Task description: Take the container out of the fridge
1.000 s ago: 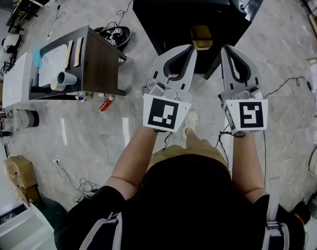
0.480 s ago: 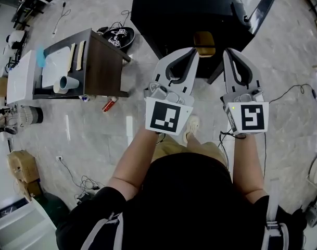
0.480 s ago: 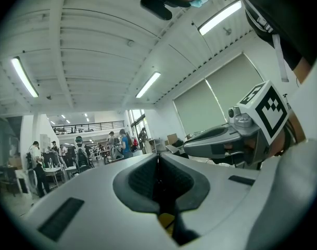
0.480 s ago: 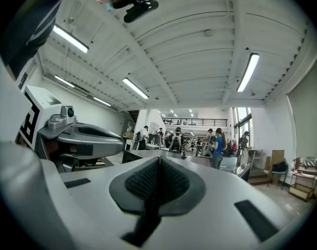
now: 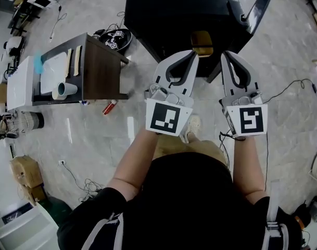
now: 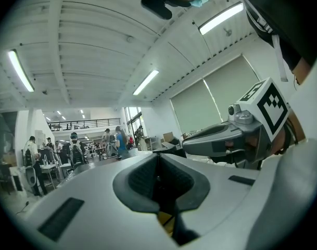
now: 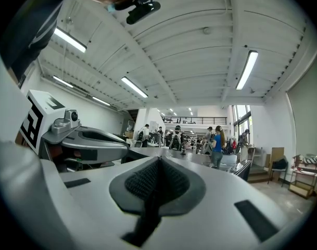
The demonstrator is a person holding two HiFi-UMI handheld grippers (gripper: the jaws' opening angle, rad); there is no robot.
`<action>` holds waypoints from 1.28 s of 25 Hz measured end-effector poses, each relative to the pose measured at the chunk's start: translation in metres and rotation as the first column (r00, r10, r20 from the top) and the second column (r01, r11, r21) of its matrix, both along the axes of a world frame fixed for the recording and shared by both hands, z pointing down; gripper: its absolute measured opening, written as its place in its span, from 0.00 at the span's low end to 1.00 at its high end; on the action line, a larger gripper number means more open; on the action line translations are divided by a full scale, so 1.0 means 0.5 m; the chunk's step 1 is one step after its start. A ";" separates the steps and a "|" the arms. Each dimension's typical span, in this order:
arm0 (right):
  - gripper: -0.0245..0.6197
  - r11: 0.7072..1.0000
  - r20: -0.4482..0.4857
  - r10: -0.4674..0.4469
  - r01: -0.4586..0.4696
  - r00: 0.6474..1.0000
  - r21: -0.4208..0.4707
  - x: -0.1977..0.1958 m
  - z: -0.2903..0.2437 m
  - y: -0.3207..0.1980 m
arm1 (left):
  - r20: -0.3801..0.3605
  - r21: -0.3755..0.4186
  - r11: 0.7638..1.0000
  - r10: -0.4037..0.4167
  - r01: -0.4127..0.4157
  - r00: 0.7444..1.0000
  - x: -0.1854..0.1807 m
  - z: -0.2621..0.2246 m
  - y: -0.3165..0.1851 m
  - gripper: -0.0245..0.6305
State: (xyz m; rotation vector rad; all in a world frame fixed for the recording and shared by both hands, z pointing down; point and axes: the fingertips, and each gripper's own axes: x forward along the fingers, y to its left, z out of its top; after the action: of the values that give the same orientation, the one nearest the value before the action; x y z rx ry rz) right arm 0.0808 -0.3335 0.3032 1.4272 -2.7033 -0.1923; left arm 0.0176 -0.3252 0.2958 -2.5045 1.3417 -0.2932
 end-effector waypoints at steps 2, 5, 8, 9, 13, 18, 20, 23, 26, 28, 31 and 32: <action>0.10 1.000 0.003 -0.002 0.002 1.000 -0.004 -0.007 0.008 -0.004 | 0.002 -0.008 1.000 0.006 -0.006 1.000 -0.001 0.010 -0.006 0.08; 0.10 1.000 0.010 0.010 -0.010 1.000 -0.021 -0.014 0.024 -0.013 | 0.001 -0.014 1.000 0.022 -0.022 1.000 -0.007 0.018 -0.019 0.08; 0.10 0.999 0.049 0.036 -0.035 0.998 -0.022 -0.018 0.027 -0.027 | 0.005 -0.030 0.998 0.051 -0.051 0.999 -0.009 0.037 -0.041 0.08; 0.10 0.999 0.062 0.044 -0.043 0.997 -0.021 -0.018 0.028 -0.035 | 0.003 -0.037 0.997 0.064 -0.064 0.998 -0.007 0.047 -0.052 0.08; 0.10 0.997 0.078 0.073 -0.070 0.994 -0.037 -0.010 0.056 -0.070 | -0.046 -0.083 0.988 0.124 -0.128 0.991 0.010 0.102 -0.105 0.08; 0.10 0.989 0.094 0.129 -0.121 0.987 -0.081 0.010 0.112 -0.123 | 0.041 -0.205 0.969 0.151 -0.140 0.988 0.036 0.232 -0.170 0.08; 0.10 0.984 0.098 0.158 -0.148 0.983 -0.097 0.027 0.134 -0.141 | 0.089 -0.259 0.955 0.174 -0.146 0.981 0.051 0.294 -0.190 0.08; 0.10 0.977 0.097 0.189 -0.177 0.977 -0.120 0.051 0.167 -0.157 | 0.210 -0.297 0.942 0.223 -0.155 0.952 0.071 0.379 -0.221 0.08; 0.10 0.970 0.082 0.208 -0.195 0.975 -0.142 0.065 0.199 -0.164 | 0.299 -0.347 0.920 0.294 -0.184 0.908 0.092 0.462 -0.243 0.08; 0.10 0.966 0.079 0.220 -0.205 0.972 -0.157 0.070 0.214 -0.165 | 0.328 -0.385 0.901 0.335 -0.199 0.883 0.098 0.511 -0.256 0.08; 0.10 0.960 0.072 0.231 -0.216 0.970 -0.177 0.074 0.233 -0.169 | 0.392 -0.425 0.882 0.381 -0.202 0.837 0.103 0.580 -0.276 0.17; 0.10 0.959 0.069 0.234 -0.218 0.970 -0.184 0.075 0.240 -0.170 | 0.409 -0.438 0.876 0.395 -0.203 0.823 0.107 0.601 -0.280 0.21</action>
State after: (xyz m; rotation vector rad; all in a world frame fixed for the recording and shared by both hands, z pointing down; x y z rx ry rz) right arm 0.1183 -0.4186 0.4230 1.7099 -2.5199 0.1247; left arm 0.0712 -0.4654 0.5961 -2.6245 0.7122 -1.1210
